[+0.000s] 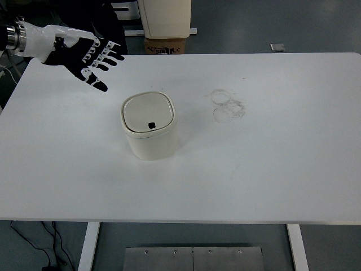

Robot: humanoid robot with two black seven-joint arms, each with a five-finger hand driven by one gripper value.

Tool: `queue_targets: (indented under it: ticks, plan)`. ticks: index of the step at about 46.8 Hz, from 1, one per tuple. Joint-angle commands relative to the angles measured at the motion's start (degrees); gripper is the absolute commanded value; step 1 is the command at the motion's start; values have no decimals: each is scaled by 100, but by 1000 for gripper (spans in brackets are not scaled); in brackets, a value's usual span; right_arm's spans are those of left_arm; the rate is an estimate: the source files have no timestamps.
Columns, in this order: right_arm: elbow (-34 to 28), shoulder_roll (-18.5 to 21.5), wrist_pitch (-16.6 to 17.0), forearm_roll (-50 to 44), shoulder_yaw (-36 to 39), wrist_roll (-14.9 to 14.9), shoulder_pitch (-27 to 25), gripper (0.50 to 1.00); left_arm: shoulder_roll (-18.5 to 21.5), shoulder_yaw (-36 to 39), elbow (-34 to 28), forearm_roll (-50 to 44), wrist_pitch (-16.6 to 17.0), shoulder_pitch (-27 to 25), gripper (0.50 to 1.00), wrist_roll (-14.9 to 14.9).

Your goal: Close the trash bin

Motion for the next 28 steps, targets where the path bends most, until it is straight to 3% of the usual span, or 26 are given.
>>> queue_targets:
  ticks: [1, 6, 13, 28]
  plan:
    - [1, 0, 0, 0, -1, -3, -6, 991, 130, -216, 184, -233, 0, 186, 1000, -21]
    - [1, 0, 0, 0, -1, -3, -6, 991, 174, -357, 456, -568, 0, 537, 1000, -258]
    - [1, 0, 0, 0, -1, -3, -6, 991, 174, -612, 808, -805, 335, 977, 1000, -513]
    - [1, 0, 0, 0, -1, -3, 3, 991, 200, -1850, 1704, -1535, 696, 2128, 1000, -953]
